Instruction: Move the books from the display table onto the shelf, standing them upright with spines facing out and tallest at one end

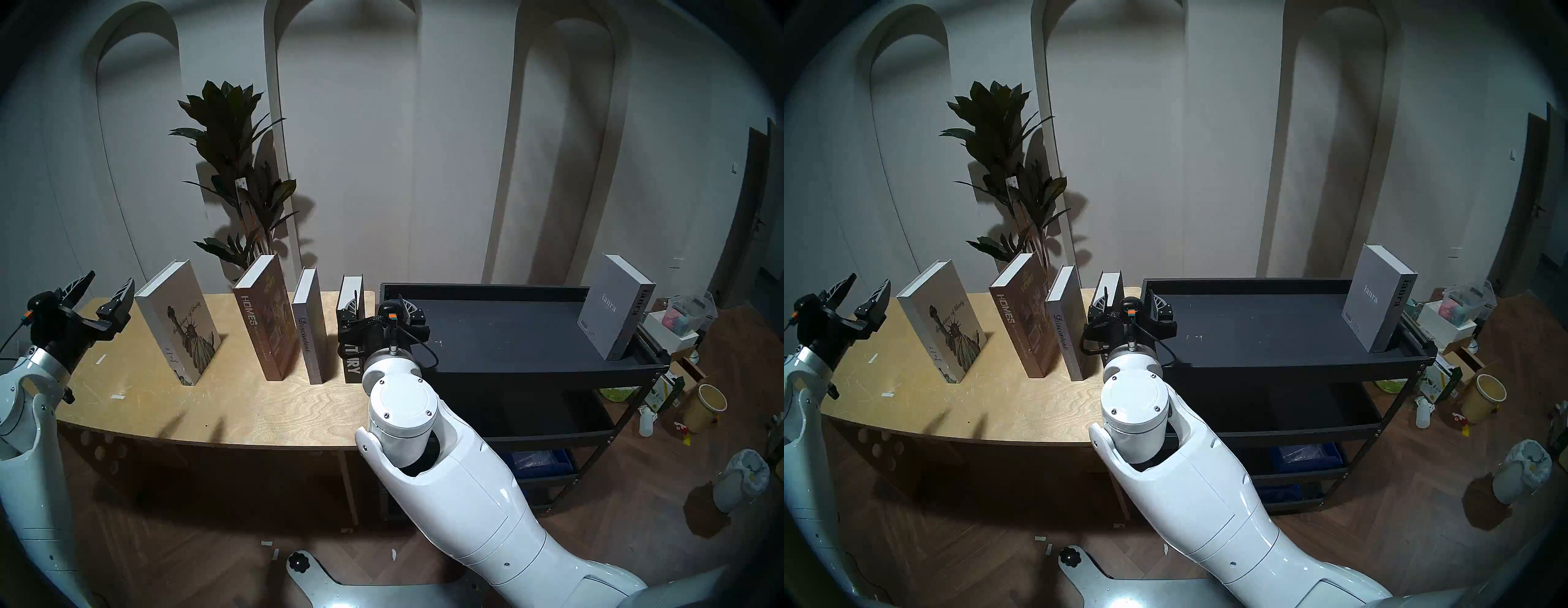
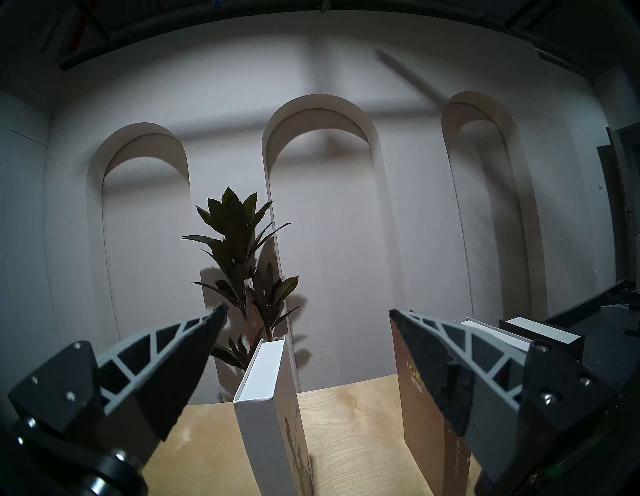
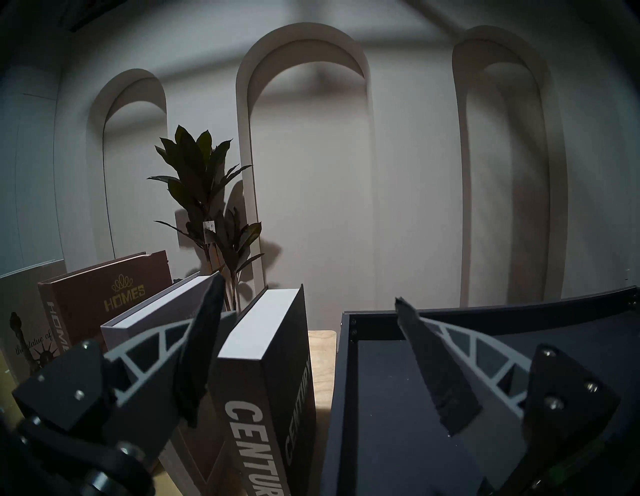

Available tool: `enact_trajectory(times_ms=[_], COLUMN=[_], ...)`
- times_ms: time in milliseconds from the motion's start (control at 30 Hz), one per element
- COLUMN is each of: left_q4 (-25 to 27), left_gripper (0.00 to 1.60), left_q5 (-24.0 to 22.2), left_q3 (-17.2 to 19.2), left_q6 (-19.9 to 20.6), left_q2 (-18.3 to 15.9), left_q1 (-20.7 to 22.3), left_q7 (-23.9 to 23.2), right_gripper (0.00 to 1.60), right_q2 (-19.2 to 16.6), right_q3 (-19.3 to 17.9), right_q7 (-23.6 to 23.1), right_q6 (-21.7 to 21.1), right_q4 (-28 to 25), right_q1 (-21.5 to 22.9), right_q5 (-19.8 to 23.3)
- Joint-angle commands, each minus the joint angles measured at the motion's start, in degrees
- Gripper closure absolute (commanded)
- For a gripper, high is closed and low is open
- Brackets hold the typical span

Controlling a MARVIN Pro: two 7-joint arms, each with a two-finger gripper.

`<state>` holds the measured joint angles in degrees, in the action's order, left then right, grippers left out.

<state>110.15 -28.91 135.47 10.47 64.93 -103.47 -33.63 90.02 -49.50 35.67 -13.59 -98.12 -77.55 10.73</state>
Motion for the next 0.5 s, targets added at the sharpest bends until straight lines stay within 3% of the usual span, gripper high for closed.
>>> enact_trajectory(times_ms=[0,467], left_q4=[0.56,0.54], left_gripper=[0.0,0.0], left_q5=[0.24,0.17], left_q3=[0.38,0.36], left_q6=[-0.57,-0.55], left_q2=[-0.23,-0.28], left_q1=[0.46,0.42], left_q7=[0.32,0.38], right_gripper=[0.0,0.0], right_q2=[1.61,3.42], right_q3=[0.33,0.97], right_q7=[-1.23,-3.76], right_q6=[0.71,1.07], right_q4=[1.84,7.09], right_q1=[2.98,8.25], right_q5=[0.21,0.18])
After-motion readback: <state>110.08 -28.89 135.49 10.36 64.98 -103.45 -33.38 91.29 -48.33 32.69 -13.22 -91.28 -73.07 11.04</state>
